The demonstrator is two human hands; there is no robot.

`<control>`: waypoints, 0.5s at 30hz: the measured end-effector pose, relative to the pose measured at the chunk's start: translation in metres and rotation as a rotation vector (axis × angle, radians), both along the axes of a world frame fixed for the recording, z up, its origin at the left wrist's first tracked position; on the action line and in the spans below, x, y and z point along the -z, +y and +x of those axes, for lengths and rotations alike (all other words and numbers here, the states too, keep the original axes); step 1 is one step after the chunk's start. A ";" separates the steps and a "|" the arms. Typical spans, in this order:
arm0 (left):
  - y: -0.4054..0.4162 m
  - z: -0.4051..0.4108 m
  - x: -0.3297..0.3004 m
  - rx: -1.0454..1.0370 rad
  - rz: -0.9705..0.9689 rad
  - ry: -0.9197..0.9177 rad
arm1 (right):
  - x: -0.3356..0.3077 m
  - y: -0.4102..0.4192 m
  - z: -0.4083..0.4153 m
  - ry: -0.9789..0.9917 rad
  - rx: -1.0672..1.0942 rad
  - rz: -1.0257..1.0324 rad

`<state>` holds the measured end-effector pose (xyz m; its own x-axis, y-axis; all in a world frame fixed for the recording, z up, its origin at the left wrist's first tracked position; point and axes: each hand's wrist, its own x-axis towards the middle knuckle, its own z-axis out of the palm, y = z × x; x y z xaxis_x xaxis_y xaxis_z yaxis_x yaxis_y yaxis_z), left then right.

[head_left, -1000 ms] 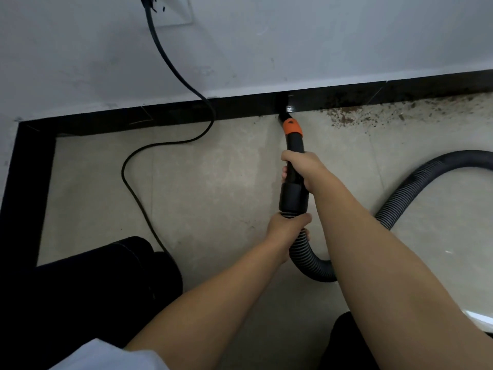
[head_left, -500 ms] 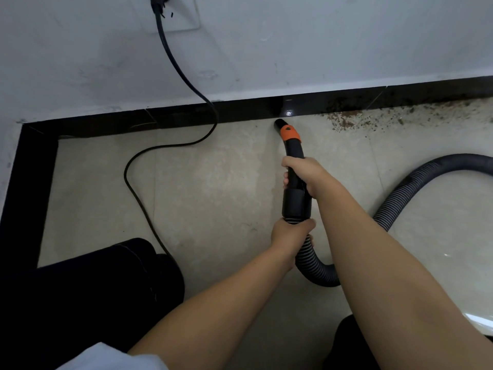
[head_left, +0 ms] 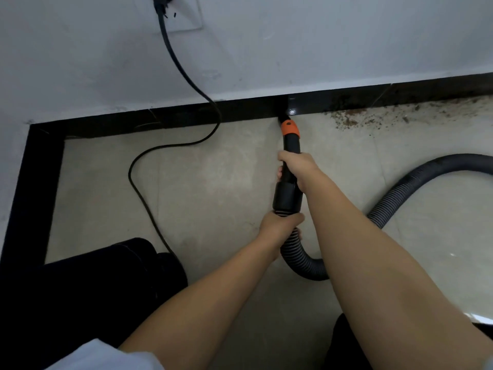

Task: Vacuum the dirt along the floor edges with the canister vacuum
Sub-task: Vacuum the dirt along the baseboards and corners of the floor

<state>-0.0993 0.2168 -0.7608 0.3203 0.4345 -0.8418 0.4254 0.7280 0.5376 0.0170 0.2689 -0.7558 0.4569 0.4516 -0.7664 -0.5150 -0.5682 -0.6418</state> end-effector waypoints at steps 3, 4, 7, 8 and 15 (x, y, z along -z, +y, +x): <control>-0.007 0.011 0.000 0.113 -0.017 -0.006 | -0.002 -0.020 0.014 -0.006 0.085 -0.027; -0.012 0.015 -0.001 0.142 -0.026 -0.012 | -0.002 -0.027 0.020 -0.010 0.111 -0.034; -0.030 0.028 0.000 0.218 -0.037 -0.025 | -0.002 -0.051 0.036 -0.013 0.173 -0.053; -0.038 0.032 0.000 0.231 -0.039 -0.030 | -0.002 -0.060 0.041 -0.004 0.187 -0.056; -0.074 0.059 0.003 0.306 -0.063 -0.043 | 0.000 -0.107 0.073 -0.007 0.282 -0.088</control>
<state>-0.0399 0.1425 -0.7640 0.4641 0.2598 -0.8468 0.6079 0.6019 0.5179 0.0897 0.1616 -0.7559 0.5603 0.2374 -0.7935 -0.6564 -0.4569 -0.6002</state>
